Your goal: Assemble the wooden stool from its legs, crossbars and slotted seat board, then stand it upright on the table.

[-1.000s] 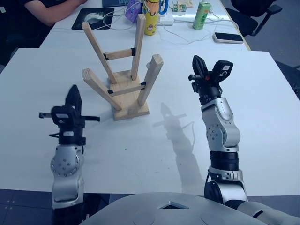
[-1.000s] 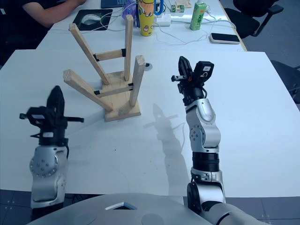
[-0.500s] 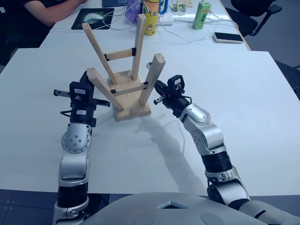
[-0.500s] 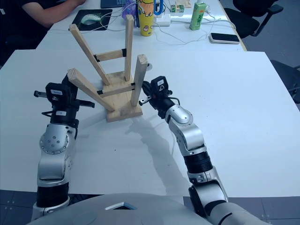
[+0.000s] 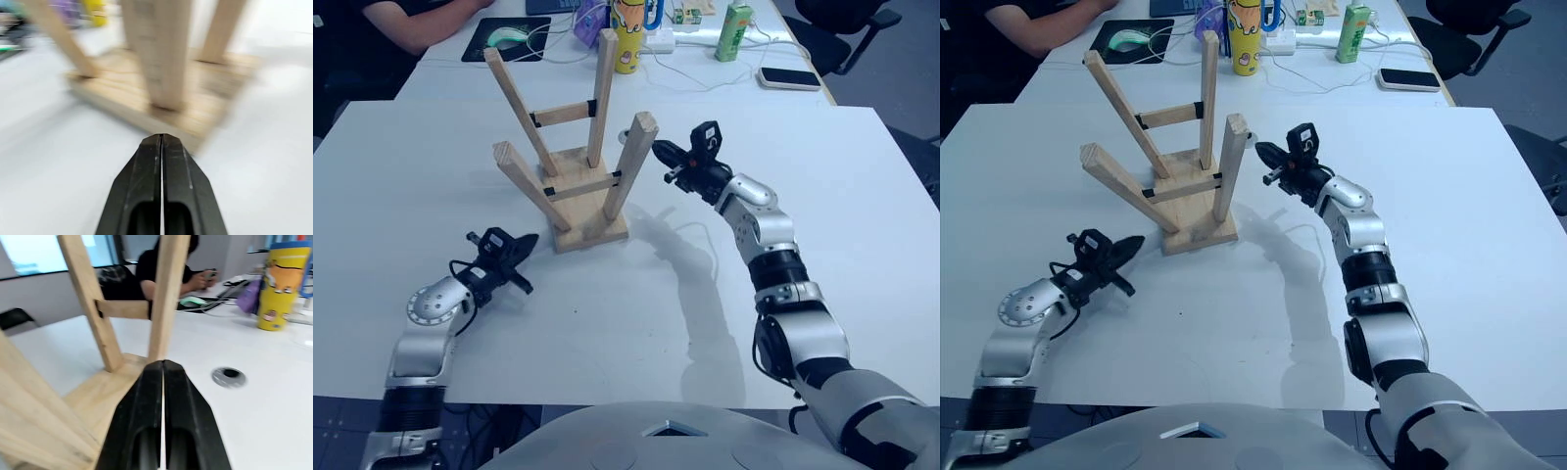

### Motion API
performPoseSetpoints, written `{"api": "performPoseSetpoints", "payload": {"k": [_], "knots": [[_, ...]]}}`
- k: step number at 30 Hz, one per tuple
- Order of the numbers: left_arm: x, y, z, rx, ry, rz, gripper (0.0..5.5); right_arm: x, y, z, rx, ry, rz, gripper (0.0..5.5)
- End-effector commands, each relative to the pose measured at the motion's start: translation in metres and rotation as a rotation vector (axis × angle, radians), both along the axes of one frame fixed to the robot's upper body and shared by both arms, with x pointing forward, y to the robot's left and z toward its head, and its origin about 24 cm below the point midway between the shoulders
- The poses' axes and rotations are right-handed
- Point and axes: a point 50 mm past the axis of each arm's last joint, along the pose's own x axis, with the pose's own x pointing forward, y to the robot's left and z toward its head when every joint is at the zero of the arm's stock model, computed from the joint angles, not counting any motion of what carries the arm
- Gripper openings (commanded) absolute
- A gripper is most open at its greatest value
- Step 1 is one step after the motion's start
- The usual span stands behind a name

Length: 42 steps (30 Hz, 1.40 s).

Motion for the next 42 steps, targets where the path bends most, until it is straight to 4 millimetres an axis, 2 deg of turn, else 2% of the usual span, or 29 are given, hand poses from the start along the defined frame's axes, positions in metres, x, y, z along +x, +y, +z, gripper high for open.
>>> {"api": "performPoseSetpoints", "payload": {"k": [1, 6, 12, 15, 17, 19, 21, 24, 26, 28, 30, 33, 35, 38, 42], "knots": [[0.001, 0.005, -0.001, 0.054, 0.171, -0.236, 0.02, 0.004, 0.018, 0.018, -0.005, -0.066, 0.282, 0.00], [0.015, 0.004, -0.012, 0.142, 0.206, -0.236, 0.02, -0.004, 0.042, 0.023, -0.005, -0.099, 0.492, 0.00], [0.038, 0.017, -0.025, 0.285, 0.166, -0.109, 0.02, -0.040, 0.065, 0.011, -0.007, -0.066, 0.736, 0.00], [0.042, 0.019, -0.027, 0.296, 0.164, -0.095, 0.02, -0.062, 0.086, 0.001, -0.016, -0.060, 0.744, 0.00], [0.045, 0.010, -0.027, 0.280, 0.143, -0.101, 0.02, -0.065, 0.091, -0.011, -0.052, -0.060, 0.590, 0.00], [0.049, -0.003, -0.028, 0.266, 0.109, -0.102, 0.02, -0.065, 0.082, -0.022, -0.062, -0.068, 0.324, 0.00], [0.051, -0.018, -0.028, 0.231, 0.055, -0.057, 0.02, -0.086, 0.072, -0.017, 0.030, -0.098, 0.153, 0.00], [0.047, -0.028, -0.032, 0.215, -0.031, 0.134, 0.02, -0.131, 0.063, -0.001, 0.150, -0.095, 0.110, 0.00], [0.036, -0.027, -0.036, 0.179, -0.022, 0.256, 0.02, -0.149, 0.053, -0.002, 0.111, -0.060, 0.123, 0.00], [0.022, -0.022, -0.038, 0.193, -0.010, 0.330, 0.02, -0.157, 0.030, -0.017, 0.008, 0.005, 0.077, 0.00], [0.005, -0.016, -0.041, 0.228, 0.017, 0.376, 0.02, -0.162, -0.007, -0.033, -0.081, 0.061, -0.046, 0.00], [-0.018, -0.009, -0.039, 0.268, 0.060, 0.422, 0.02, -0.158, -0.065, -0.050, -0.244, 0.073, -0.388, 0.00], [-0.027, -0.015, -0.037, 0.269, 0.093, 0.413, 0.02, -0.150, -0.089, -0.058, -0.320, 0.073, -0.545, 0.00], [-0.030, -0.038, -0.038, 0.235, 0.153, 0.328, 0.02, -0.125, -0.093, -0.069, -0.366, 0.075, -0.604, 0.00], [-0.023, -0.057, -0.040, 0.211, 0.217, 0.247, 0.02, -0.093, -0.074, -0.086, -0.398, 0.104, -0.507, 0.00]]}}
